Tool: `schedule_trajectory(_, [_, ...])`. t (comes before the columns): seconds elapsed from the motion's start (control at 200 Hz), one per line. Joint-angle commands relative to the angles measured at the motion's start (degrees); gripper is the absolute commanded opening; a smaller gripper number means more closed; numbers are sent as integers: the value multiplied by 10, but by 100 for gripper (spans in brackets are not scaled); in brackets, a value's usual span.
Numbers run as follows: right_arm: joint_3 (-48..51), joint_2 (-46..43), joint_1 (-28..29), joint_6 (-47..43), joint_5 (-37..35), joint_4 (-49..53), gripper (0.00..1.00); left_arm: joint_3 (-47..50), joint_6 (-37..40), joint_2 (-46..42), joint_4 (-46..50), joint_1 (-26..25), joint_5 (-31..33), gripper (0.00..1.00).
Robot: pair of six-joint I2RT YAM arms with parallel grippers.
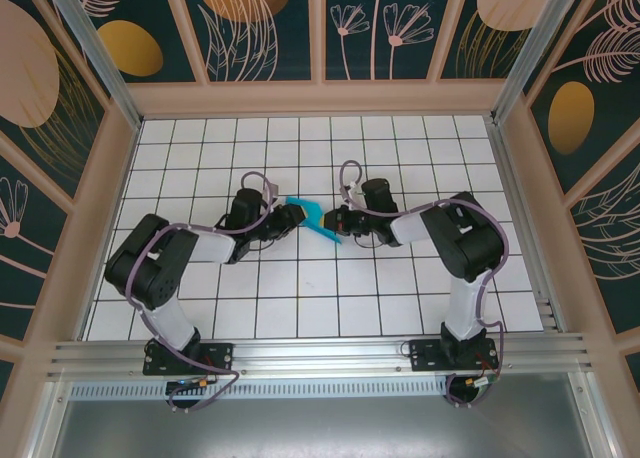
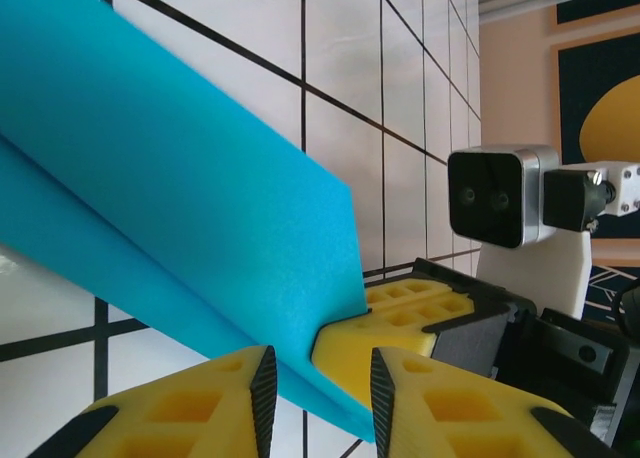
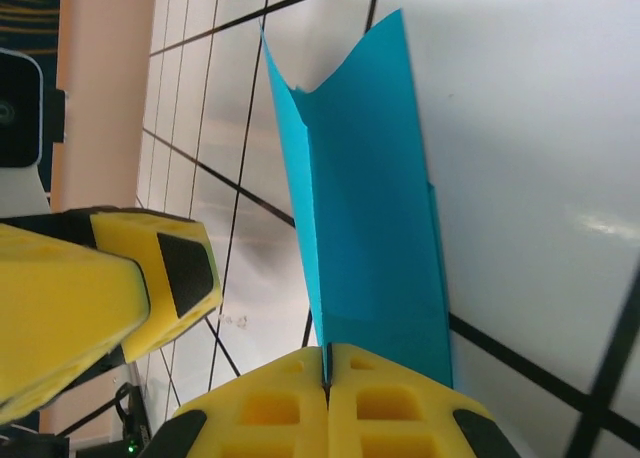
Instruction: Fold a paper plane with a square sheet of paper (pick it up from the middle)
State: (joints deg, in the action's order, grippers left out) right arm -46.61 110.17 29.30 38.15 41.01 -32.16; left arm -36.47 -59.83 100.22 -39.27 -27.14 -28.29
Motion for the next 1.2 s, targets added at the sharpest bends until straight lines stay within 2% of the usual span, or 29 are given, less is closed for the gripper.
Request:
schedule_trajectory(0.0, [13, 16, -7, 29, 22, -28, 0, -18, -2, 21, -27, -6, -16, 32])
schedule_trajectory(0.44, [13, 25, -11, 32, 30, -1, 0, -44, -4, 54, -31, -16, -29, 30])
schedule_trajectory(1.196, [-15, 47, -10, -25, 19, 84, 0, -70, -1, 96, 7, -25, -28, 23])
